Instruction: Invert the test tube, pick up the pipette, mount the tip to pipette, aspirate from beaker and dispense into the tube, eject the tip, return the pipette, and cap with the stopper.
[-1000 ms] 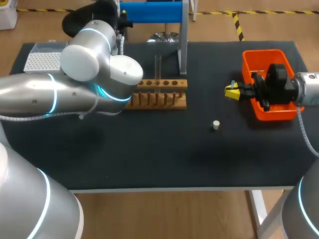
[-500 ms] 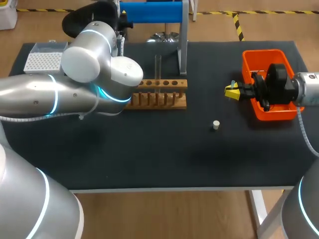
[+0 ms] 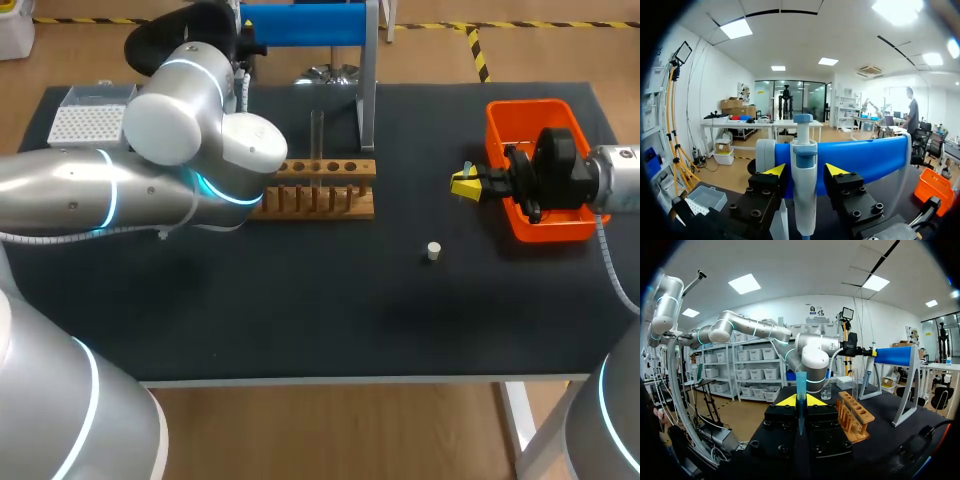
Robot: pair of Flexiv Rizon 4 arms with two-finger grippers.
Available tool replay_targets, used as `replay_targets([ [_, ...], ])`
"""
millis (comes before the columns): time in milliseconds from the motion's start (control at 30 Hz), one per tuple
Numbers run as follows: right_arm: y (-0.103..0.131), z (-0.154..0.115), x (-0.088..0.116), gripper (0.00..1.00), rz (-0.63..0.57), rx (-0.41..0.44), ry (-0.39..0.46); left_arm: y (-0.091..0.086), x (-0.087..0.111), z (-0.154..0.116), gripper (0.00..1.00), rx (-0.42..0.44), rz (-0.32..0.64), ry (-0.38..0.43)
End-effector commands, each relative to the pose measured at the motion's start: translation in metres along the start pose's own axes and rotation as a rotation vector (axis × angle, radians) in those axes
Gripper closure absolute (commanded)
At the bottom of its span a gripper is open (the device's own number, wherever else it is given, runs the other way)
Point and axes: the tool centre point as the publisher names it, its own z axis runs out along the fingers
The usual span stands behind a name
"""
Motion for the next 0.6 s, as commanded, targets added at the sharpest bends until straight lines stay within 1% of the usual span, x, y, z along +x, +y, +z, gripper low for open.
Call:
replay_targets([
  [33,0.0004,-0.001,0.001,1.0,0.0,0.001,-0.001,0.0026,0.002,0.0038,0.55,0.006,-0.002,-0.006],
  [600,0.0004,-0.001,0.001,1.0,0.0,0.001,-0.001,0.0029,0.0014,0.0061,0.55,0.009,-0.006,-0.008],
])
